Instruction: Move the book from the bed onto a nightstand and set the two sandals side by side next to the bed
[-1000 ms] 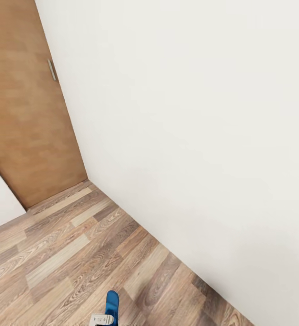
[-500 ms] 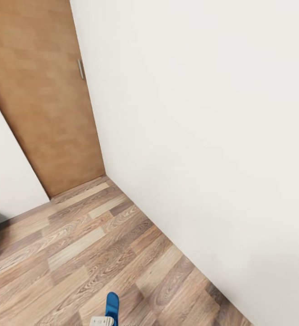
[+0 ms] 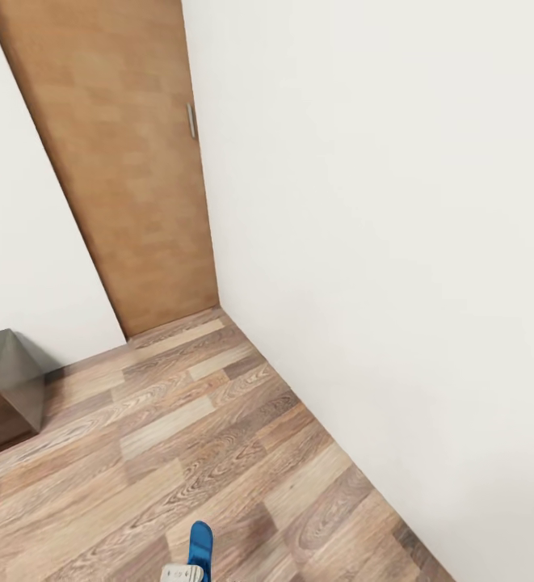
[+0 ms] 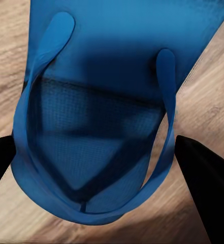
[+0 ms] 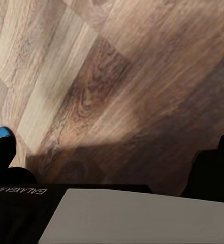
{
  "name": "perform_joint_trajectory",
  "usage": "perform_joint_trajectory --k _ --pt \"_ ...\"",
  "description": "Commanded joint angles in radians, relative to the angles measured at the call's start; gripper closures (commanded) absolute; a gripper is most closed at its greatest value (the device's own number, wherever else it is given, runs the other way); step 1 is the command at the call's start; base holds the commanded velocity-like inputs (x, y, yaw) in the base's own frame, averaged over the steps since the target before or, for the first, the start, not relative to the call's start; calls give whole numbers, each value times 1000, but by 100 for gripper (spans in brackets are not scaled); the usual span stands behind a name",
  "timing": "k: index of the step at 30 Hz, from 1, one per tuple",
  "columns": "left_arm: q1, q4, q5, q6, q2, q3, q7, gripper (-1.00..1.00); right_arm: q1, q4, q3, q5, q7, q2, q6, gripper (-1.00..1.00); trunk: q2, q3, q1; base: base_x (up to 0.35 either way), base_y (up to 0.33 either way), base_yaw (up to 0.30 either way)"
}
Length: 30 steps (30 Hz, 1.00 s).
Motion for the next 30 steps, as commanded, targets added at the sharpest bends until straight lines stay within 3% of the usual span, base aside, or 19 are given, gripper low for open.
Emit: perform_joint_trajectory --k 1,30 --pt "-1 1 -11 -4 0 9 -2 100 0 0 -2 -9 4 0 10 -100 0 -1 0 0 0 275" --pt "-1 1 -11 -4 0 9 -2 100 0 0 -2 -9 4 0 10 -100 0 -14 0 0 0 277"
